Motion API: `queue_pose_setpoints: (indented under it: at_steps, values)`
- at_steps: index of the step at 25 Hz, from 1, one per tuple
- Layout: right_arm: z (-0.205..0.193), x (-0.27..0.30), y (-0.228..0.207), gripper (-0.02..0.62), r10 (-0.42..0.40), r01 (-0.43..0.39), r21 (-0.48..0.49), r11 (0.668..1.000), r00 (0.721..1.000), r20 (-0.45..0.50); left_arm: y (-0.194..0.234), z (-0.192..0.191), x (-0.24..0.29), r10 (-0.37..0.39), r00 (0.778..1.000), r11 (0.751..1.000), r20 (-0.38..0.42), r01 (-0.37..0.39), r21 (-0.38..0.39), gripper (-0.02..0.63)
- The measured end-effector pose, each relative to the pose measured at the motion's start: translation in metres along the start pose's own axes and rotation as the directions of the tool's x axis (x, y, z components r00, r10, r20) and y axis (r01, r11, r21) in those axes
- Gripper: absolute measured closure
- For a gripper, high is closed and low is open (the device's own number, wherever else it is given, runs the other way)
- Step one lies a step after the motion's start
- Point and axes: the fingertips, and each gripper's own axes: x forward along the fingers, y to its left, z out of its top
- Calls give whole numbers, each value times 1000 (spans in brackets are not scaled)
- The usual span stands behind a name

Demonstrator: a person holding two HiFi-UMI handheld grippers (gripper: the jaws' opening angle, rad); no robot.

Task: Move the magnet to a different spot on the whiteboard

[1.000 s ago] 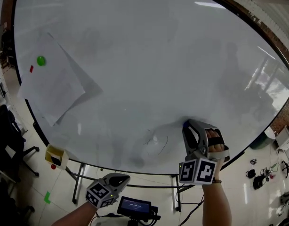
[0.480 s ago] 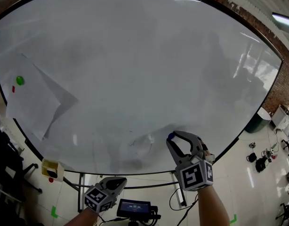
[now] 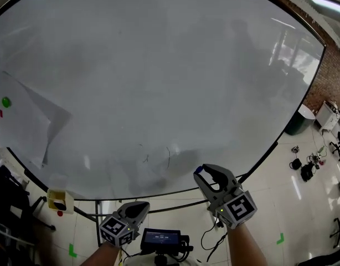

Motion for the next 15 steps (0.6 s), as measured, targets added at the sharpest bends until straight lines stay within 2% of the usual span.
queue_pose_setpoints:
  at_steps: [4, 8, 15]
  values:
    - [-20, -22, 1, 445, -71, 62, 135, 989, 996, 61, 0, -3, -3, -33, 999, 999, 12, 33, -31, 584]
    - [-37, -49, 10, 445, -142, 122, 242, 963, 988, 67, -7, -4, -10, -88, 996, 996, 10, 88, -22, 584]
    - [-72, -105, 35, 443, -246, 237, 306, 922, 969, -10, -31, -14, -9, -235, 972, 972, -9, 235, -11, 586]
